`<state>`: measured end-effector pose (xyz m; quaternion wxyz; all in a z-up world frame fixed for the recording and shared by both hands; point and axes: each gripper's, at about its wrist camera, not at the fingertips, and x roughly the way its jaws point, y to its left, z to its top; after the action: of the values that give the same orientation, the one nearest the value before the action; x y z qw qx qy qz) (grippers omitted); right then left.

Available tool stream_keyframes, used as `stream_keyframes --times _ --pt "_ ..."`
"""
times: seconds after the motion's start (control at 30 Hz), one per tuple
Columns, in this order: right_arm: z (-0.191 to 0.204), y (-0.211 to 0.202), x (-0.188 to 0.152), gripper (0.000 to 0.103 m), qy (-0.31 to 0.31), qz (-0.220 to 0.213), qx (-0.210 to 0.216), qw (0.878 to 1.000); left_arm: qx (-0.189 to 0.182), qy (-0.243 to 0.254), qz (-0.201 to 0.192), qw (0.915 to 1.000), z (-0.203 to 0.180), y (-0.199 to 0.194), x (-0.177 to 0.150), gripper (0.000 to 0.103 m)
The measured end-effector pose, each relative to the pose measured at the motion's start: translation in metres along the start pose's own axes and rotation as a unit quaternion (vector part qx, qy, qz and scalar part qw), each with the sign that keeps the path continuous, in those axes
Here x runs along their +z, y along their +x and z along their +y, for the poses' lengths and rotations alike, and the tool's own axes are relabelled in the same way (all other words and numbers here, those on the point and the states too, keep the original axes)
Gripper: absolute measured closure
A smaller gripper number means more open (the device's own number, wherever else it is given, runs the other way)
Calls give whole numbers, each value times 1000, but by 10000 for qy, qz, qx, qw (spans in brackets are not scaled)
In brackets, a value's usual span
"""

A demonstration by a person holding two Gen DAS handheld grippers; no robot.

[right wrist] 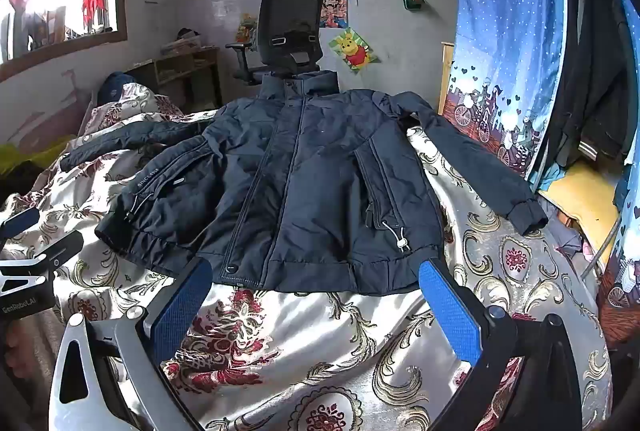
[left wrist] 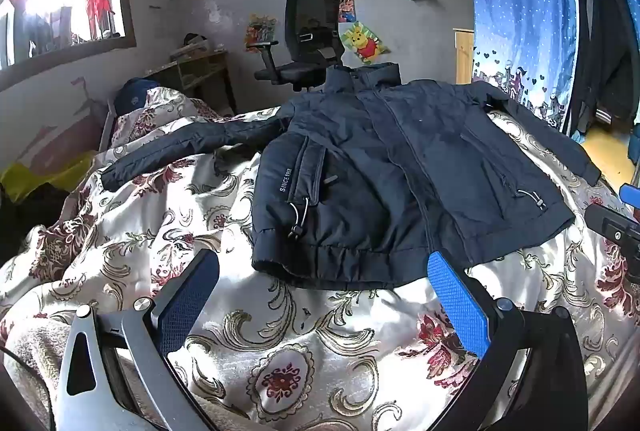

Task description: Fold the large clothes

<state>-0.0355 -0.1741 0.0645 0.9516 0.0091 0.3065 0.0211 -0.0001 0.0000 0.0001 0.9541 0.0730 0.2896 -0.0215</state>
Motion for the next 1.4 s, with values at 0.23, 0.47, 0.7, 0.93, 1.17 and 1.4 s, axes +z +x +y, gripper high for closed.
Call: stream_keyframes --times 0.23,0.47,0.7,0.93,1.17,1.4 --pt "0 1 0 0 10 13 10 10000 -12 3 15 10000 0 0 0 1" --pt "0 1 0 0 20 10 11 10000 -6 7 19 10000 -2 1 0 1" --pt "0 1 0 0 18 14 14 10000 -5 -7 26 10000 -4 1 0 1" --pt "0 1 -1 0 21 19 13 10000 -12 13 21 10000 -3 1 0 1" --pt "0 1 -1 0 20 21 14 10000 -16 26 16 10000 -5 2 0 1" --pt "0 1 -1 0 20 24 12 10000 -1 20 19 10000 -4 2 1 1"
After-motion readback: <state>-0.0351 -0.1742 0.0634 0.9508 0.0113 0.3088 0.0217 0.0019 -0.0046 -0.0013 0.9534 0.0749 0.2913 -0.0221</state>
